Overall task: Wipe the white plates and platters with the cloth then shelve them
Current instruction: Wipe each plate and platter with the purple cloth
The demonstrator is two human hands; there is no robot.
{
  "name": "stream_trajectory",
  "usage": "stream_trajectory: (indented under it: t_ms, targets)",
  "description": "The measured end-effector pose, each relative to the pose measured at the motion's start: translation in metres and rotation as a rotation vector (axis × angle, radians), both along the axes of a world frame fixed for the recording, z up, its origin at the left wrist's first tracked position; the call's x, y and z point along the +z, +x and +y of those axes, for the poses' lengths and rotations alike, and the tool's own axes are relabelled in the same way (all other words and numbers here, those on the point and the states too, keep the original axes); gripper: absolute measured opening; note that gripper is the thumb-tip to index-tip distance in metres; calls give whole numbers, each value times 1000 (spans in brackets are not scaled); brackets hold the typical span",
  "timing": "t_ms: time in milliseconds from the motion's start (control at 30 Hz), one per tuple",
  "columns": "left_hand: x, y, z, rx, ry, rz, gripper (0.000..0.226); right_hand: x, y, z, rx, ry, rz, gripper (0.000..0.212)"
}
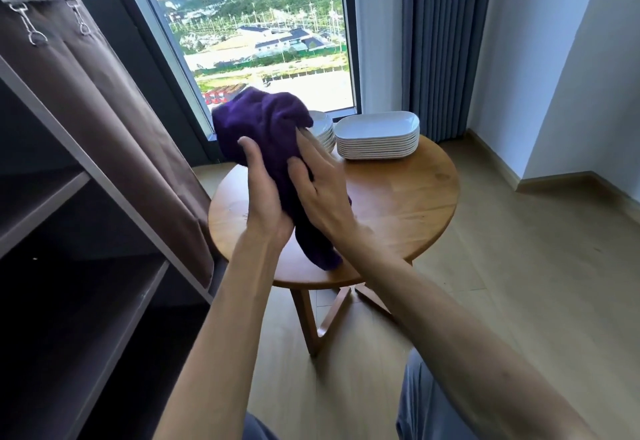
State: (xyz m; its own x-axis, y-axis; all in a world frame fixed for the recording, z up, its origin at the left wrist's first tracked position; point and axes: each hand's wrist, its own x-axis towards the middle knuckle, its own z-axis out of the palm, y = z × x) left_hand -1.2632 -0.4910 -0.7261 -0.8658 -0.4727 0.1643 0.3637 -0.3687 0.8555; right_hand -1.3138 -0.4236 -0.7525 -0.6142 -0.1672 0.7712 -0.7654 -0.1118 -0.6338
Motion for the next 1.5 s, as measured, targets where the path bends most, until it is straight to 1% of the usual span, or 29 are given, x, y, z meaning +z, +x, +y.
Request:
stream_trajectory:
  t_ms: [33,100,133,167,233,267,367,433,533,600,700,833,900,933,1033,1133,1167,1333,1367,1400,1433,1500]
  targets:
    - [0,1,3,14,-6,5,69,5,-2,-2,-34,37,13,44]
    - [-2,3,9,56,-74,16,59,16,-6,-6,-91,82,-8,44]
    - [-3,3,12,69,-124,11,53,22,-8,-7,-95,90,-39,43]
    - [-5,5,14,69,-164,-5,52,30,-10,-8,-89,99,-84,41]
    - [-10,7,15,53,-200,-28,58,43,-16,-9,-79,136,-189,33]
    - [-12,7,15,39,-219,-24,58,49,-18,-11,-86,160,-230,27]
    - [-14,8,13,-9,-270,16,42,59,-26,-14,-116,177,-328,20]
    - [-15,9,15,-33,-263,15,35,62,-36,-13,-110,131,-428,28]
    - [-17,12,20,-53,-231,-14,27,63,-49,-14,-137,28,-592,47]
    - [-19,12,22,-40,-192,-20,22,63,-55,-14,-157,-19,-635,51]
    - [-22,13,26,-28,-184,-14,27,57,-65,-10,-166,-2,-615,52]
    - [-26,16,31,-14,-149,-13,50,44,-76,-8,-251,36,-596,55]
    - [-30,18,31,0,-115,-19,58,36,-80,-6,-300,83,-581,54]
    - [-32,19,31,10,-102,-26,56,30,-82,-3,-330,101,-577,54]
    - [-36,19,30,46,-50,-45,37,16,-85,2,-389,137,-588,55]
    - [-40,17,30,83,12,-56,35,6,-77,-1,-304,252,-584,47]
    - [-41,17,30,99,19,-64,36,4,-72,-2,-266,294,-586,49]
    - [-40,13,32,151,10,-93,34,7,-52,-2,-178,392,-522,86]
    - [-39,13,30,159,11,-97,31,9,-48,-2,-157,408,-517,92]
    - [-37,12,30,160,4,-93,27,9,-46,-1,-132,420,-514,94]
    - [-36,12,29,156,-12,-84,23,9,-45,0,-109,418,-509,89]
    - [-35,13,30,141,-39,-59,15,8,-44,0,-96,373,-494,68]
